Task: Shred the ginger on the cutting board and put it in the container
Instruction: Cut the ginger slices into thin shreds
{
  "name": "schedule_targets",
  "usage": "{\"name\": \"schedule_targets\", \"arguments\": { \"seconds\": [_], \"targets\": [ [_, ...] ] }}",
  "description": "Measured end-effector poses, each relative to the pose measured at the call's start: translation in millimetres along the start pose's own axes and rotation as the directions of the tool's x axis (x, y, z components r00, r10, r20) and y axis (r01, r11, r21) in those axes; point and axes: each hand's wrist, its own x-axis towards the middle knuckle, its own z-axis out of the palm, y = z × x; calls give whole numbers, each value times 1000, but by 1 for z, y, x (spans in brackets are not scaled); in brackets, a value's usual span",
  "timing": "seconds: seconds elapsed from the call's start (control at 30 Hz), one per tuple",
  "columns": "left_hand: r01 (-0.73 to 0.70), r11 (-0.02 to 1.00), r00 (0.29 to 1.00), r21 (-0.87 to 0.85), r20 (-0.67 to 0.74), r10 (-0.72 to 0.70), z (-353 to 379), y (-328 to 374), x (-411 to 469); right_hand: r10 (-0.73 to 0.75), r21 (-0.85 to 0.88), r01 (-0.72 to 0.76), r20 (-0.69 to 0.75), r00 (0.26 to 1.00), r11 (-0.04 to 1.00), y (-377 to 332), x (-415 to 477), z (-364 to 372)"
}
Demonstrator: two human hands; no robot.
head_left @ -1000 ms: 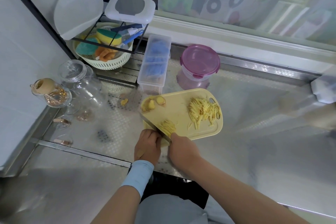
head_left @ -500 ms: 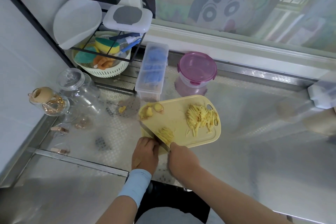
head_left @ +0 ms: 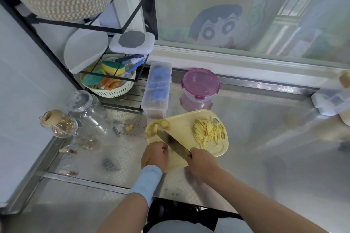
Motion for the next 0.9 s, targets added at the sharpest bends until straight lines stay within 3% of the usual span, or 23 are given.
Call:
{"name": "schedule_targets", "arguments": {
  "seconds": [0.13,0.33,0.53,0.7,0.8,0.9],
  "targets": [
    [23,999,1000,38,14,-24,-25,-16,3,10,66,-8,-25,1000,998,-9,-6,2],
    [-227,928,940,295,315,129,-32,-39,-4,78,48,-78,-9,997,996,-9,-15,19],
    [-285,893,927,348,336,164,-38,-43,-1,188,74,-181,-105,976,981,4,-5,-1],
    [-330,851,924,409,323,204,-45,-37,3,192,55,-186,-121,974,981,3,-3,-23],
    [-319,875,917,364,351,189,-47,-26,12,217,134,-196,-167,962,971,6,-2,-30],
    [-270,939,894,213,417,163,-39,-6,28,255,211,-211,-209,944,954,9,0,-43]
  ]
}}
